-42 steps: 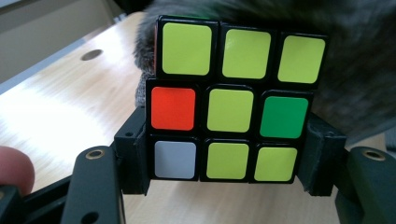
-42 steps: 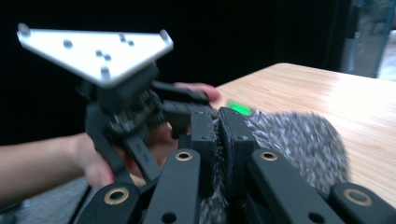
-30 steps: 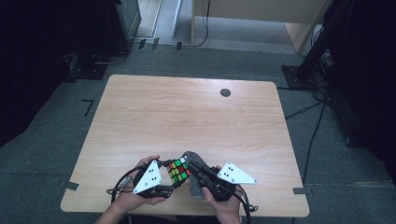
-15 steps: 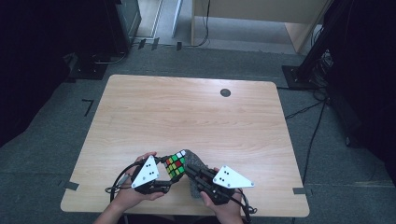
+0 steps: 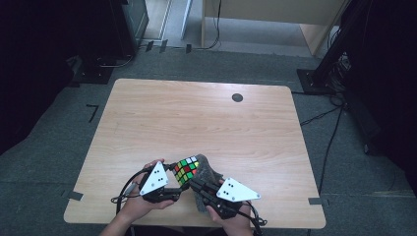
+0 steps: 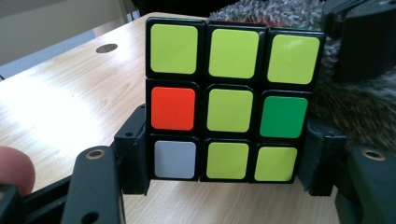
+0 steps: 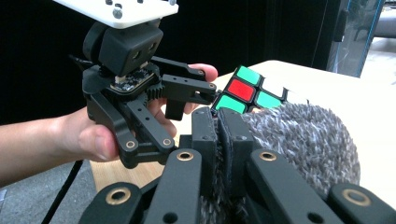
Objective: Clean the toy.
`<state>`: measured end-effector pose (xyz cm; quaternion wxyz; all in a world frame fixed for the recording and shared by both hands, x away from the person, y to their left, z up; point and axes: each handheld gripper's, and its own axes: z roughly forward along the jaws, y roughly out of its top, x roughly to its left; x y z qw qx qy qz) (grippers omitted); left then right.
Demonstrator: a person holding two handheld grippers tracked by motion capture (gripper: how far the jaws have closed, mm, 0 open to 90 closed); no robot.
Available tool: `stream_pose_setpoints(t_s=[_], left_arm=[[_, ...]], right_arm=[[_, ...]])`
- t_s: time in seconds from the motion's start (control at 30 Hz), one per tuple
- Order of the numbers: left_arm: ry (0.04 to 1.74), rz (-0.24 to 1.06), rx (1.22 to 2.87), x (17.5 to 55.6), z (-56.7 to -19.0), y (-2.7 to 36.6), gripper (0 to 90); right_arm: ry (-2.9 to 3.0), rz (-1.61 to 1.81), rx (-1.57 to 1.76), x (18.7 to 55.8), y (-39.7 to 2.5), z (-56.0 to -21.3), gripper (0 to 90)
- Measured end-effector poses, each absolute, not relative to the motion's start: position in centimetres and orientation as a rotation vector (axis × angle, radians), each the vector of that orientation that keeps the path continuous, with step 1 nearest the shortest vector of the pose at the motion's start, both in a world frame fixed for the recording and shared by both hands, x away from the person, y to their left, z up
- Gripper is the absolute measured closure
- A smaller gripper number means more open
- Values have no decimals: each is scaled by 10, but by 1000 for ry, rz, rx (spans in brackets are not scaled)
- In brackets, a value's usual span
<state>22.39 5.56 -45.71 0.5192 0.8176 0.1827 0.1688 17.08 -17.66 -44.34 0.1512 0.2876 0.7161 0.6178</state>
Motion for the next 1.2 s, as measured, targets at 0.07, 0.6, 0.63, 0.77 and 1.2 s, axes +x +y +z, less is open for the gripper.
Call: stream_pose_setpoints(t_s=[0.07,0.6,0.63,0.77,1.2], left_arm=[[433,421,1965,224,-457,56,339],[273,372,1980,214,-459,54,339],[280,372,1980,215,-459,55,338],[272,362,1999,213,-461,49,339],[231,330,2010,208,-462,42,339]], right_arm=[[2059,1775,820,171,-176,-443,861],[1983,1869,894,178,-188,-436,831],[1975,1855,938,181,-192,-440,832],[1968,1859,999,184,-199,-444,835],[1910,1853,1065,186,-200,-445,859]])
